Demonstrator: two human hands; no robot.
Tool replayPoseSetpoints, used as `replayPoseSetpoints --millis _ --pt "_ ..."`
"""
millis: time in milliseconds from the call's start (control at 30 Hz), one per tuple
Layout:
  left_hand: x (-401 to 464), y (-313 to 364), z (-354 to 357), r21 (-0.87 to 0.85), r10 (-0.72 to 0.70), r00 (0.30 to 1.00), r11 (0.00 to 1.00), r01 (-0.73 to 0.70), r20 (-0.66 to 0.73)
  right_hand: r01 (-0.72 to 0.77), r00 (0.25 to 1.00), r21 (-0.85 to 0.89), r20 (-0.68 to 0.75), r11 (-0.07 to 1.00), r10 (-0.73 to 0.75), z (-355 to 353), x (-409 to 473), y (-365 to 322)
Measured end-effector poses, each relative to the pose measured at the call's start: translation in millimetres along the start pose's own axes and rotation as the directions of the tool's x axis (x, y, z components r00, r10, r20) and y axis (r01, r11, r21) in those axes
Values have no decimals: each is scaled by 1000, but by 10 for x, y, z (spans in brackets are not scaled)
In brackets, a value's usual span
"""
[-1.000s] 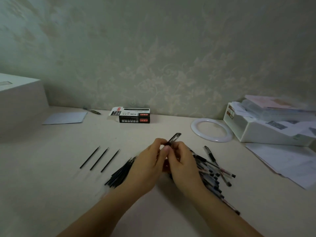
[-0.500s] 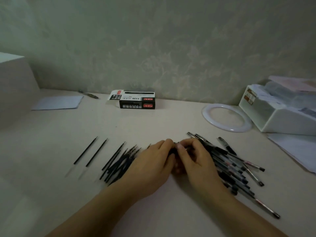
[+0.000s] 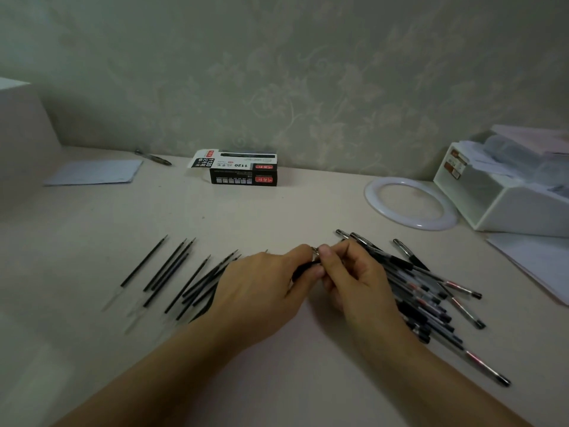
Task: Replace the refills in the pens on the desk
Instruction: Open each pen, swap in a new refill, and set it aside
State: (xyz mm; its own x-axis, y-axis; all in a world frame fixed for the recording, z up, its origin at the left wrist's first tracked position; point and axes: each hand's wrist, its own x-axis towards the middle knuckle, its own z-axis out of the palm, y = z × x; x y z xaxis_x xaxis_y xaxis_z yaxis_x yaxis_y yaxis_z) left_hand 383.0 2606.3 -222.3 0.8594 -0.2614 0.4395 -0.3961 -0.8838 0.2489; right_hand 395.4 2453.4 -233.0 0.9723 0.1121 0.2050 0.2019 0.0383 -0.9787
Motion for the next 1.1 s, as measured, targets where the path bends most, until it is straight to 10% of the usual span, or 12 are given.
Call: replayPoseSetpoints --millis 1100 --pt "-19 -1 -6 87 -90 996 992 88 15 -27 1000 -67 -10 997 27 16 -12 -30"
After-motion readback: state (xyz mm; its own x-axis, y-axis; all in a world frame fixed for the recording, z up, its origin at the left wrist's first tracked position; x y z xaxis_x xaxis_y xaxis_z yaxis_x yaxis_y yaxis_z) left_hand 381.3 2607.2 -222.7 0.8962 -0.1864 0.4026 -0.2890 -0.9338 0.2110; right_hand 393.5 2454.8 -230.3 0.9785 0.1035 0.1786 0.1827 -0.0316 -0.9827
